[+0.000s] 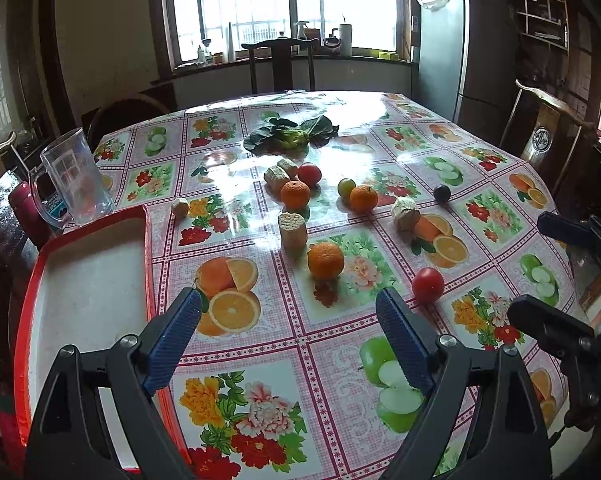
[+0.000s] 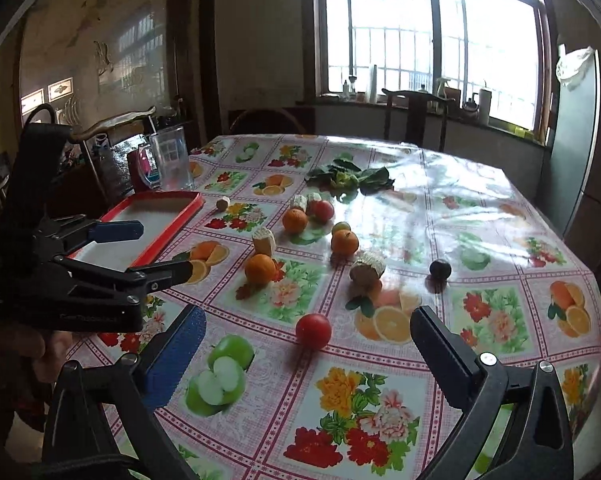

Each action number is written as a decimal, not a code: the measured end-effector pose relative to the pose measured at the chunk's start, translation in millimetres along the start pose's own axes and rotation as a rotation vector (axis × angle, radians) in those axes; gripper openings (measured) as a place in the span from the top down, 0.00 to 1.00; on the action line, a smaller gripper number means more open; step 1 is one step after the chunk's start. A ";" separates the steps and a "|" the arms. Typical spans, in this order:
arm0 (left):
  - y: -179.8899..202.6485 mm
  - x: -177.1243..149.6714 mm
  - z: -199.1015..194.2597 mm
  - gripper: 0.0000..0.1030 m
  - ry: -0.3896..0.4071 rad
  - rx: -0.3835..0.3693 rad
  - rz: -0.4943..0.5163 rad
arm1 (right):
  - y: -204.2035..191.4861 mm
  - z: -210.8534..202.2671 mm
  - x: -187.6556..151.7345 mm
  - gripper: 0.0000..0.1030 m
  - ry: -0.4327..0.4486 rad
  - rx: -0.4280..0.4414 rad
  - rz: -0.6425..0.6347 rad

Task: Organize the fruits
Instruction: 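Move both tools toward the fruits in the middle of the table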

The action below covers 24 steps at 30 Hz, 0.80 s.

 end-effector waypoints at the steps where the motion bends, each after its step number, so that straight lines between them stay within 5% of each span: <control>1: 0.1 -0.3 -0.1 0.13 -0.001 0.000 0.001 | 12.6 -2.3 -3.4 0.00 -0.017 0.010 0.001; 8: 1.8 -1.7 5.0 0.13 -0.015 -0.031 -0.023 | -53.5 -26.9 -22.7 0.00 -0.114 0.025 0.019; 24: 9.1 -3.9 35.9 0.13 -0.089 -0.077 -0.041 | -84.5 -34.0 -44.8 0.16 -0.239 0.089 0.024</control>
Point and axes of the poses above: each gripper's, at about its wrist camera, not at the fingertips, and z roughly the way its jaws point, y to its right, x to its top, the point moved 10 cm from there along z, roughly the way its jaws point, and after that the axes turned 1 degree about -y, right-handed, at the moved point
